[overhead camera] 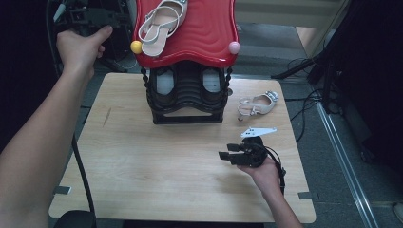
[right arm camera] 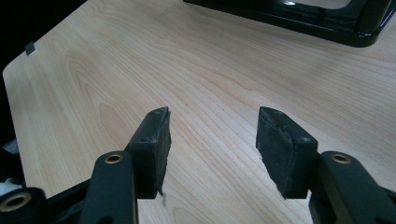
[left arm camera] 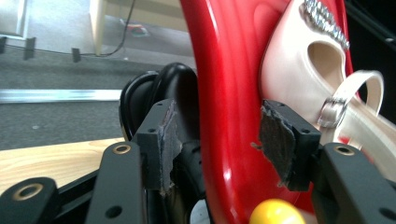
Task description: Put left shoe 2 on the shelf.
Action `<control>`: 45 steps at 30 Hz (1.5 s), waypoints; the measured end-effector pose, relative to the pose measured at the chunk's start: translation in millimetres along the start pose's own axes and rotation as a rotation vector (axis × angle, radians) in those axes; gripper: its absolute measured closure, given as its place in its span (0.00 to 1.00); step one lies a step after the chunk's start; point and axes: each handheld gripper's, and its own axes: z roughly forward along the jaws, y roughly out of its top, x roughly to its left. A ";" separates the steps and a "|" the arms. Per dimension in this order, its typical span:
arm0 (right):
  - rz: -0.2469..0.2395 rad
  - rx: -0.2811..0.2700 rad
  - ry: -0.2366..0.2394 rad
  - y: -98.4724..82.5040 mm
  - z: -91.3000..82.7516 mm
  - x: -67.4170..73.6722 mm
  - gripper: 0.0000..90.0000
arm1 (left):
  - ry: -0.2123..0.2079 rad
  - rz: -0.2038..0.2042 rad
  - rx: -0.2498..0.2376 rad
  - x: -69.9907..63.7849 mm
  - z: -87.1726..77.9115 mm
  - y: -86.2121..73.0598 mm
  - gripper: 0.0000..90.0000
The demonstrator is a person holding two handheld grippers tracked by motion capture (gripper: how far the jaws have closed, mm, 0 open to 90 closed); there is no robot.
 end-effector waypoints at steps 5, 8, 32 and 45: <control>0.009 0.001 -0.001 -0.2 0.0 -0.6 0.51 | 0.000 -0.027 0.014 18.8 0.4 -15.9 0.51; 0.005 0.004 -0.001 0.0 0.0 -0.1 0.51 | 0.014 -0.022 0.024 28.3 0.2 -25.1 0.51; 0.004 0.002 -0.004 -0.2 0.4 -1.8 0.51 | 0.015 -0.055 0.120 68.6 23.6 -118.4 0.51; 0.013 0.004 -0.005 -0.2 -0.3 -2.2 0.51 | -0.008 -0.024 0.168 63.0 29.2 -165.5 0.50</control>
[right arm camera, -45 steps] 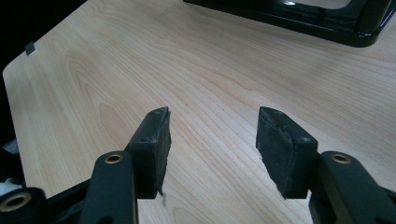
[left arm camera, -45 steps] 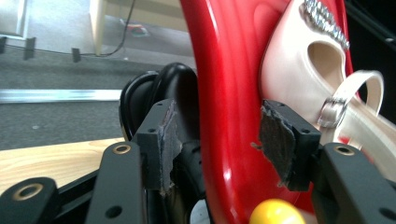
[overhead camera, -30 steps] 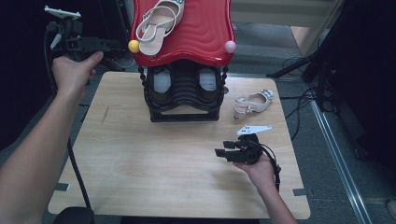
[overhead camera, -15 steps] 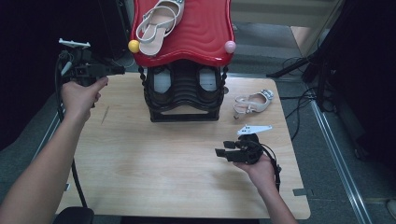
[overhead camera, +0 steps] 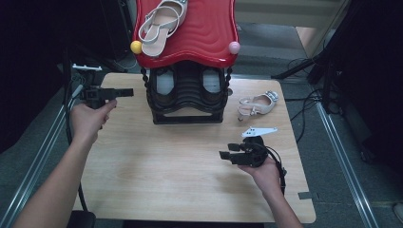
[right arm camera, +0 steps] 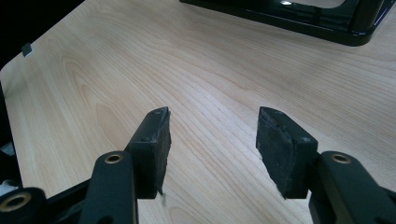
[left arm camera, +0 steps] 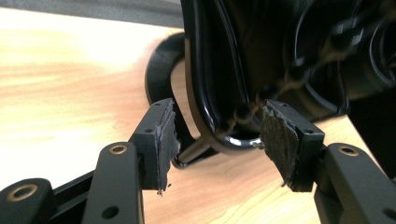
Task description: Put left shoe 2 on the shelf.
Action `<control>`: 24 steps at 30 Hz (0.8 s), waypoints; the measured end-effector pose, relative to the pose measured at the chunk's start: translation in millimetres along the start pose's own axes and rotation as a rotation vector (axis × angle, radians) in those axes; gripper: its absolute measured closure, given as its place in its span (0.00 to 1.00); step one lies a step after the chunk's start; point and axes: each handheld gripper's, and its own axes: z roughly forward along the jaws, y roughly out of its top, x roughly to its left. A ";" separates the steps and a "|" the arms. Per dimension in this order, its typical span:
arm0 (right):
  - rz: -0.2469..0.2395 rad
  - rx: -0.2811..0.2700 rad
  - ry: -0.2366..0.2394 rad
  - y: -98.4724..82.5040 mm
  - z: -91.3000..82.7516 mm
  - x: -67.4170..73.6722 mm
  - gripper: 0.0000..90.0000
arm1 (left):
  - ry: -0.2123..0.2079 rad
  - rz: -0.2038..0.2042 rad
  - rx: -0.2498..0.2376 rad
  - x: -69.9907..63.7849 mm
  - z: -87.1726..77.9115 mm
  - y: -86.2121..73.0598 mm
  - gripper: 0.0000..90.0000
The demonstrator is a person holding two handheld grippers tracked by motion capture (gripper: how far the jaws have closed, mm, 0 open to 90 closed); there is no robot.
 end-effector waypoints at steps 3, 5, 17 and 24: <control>-0.001 0.000 -0.001 -0.1 -0.2 0.1 0.51 | -0.002 -0.002 0.012 -1.4 5.2 -11.6 0.50; 0.001 0.000 -0.001 -0.1 -0.3 -0.1 0.51 | 0.006 0.006 0.019 -3.3 8.9 -20.8 0.50; 0.004 -0.002 -0.004 -0.3 -1.1 -1.3 0.51 | -0.030 0.005 0.069 -4.5 16.0 -64.9 0.49; 0.007 -0.008 -0.009 0.1 -2.2 -3.2 0.51 | -0.046 0.005 0.072 -6.0 7.1 -82.0 0.48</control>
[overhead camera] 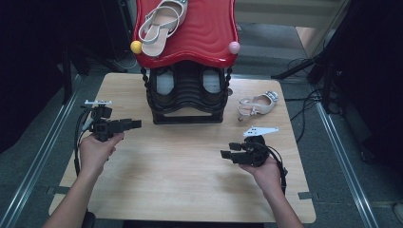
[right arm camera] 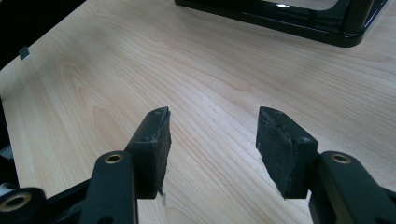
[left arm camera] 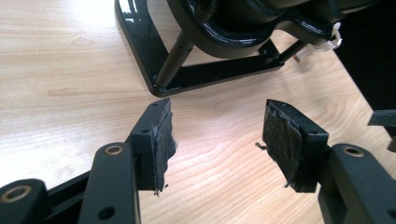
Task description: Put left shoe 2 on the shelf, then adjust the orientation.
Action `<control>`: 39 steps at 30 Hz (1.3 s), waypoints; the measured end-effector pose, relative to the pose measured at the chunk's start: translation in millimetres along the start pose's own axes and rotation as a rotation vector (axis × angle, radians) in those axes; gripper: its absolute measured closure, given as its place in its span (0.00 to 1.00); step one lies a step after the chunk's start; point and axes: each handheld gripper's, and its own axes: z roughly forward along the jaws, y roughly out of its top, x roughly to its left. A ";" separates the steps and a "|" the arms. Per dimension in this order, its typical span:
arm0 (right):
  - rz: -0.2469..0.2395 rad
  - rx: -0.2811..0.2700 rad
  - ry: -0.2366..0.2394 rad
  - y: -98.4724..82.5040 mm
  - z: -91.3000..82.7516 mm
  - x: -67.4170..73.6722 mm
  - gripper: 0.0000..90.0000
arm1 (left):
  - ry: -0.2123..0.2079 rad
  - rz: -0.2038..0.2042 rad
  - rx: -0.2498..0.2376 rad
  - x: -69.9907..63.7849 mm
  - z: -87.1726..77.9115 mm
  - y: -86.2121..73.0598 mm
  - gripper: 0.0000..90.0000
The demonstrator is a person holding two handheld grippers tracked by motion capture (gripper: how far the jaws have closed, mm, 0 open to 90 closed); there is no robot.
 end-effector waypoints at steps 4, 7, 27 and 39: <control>-0.002 0.002 -0.003 0.1 -0.1 -0.5 0.51 | -0.003 0.010 0.001 -2.5 -2.7 -7.1 0.46; 0.000 -0.003 -0.005 1.7 0.1 -1.2 0.51 | -0.014 0.010 -0.010 -4.1 -3.5 -14.1 0.46; 0.071 -0.054 -0.077 7.2 -9.2 -20.9 0.94 | -0.050 0.060 0.021 -9.8 4.6 -26.5 0.45; 0.149 -0.087 -0.150 29.3 -13.9 -59.4 1.00 | -0.064 0.076 0.034 -11.5 4.9 -26.9 0.46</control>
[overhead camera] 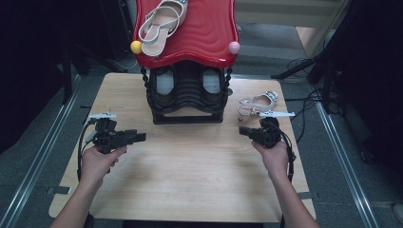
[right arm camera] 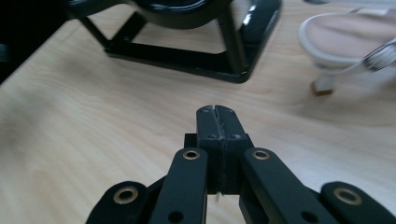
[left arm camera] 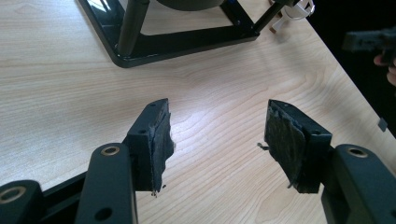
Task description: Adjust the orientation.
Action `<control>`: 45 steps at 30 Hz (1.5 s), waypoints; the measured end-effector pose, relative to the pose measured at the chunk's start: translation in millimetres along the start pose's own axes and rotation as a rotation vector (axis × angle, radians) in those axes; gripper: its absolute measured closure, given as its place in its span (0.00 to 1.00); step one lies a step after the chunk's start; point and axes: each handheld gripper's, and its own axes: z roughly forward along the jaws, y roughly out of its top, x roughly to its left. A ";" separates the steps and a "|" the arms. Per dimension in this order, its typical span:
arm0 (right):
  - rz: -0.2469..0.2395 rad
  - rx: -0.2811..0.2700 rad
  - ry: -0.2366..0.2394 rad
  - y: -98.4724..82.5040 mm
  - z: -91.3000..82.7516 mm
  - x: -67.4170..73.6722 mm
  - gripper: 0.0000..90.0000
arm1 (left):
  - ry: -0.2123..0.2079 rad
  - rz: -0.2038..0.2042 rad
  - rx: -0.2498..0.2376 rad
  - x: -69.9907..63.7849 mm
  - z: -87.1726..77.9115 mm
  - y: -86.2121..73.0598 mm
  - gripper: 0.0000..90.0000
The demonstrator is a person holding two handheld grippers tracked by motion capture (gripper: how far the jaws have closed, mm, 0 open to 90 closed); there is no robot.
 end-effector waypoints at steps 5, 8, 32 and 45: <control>0.027 -0.023 -0.032 14.8 10.0 -16.3 1.00 | -0.001 0.003 0.008 -0.5 1.9 -0.3 0.46; 0.043 -0.029 -0.028 23.4 20.1 -23.9 1.00 | -0.003 0.010 0.019 -1.4 3.4 -0.4 0.46; 0.100 -0.004 -0.089 51.9 61.0 -39.2 1.00 | -0.002 0.039 0.037 -4.1 6.3 0.2 0.46; 0.080 0.003 -0.095 40.3 38.9 -43.0 1.00 | -0.002 0.033 0.041 -1.5 5.8 -0.2 0.46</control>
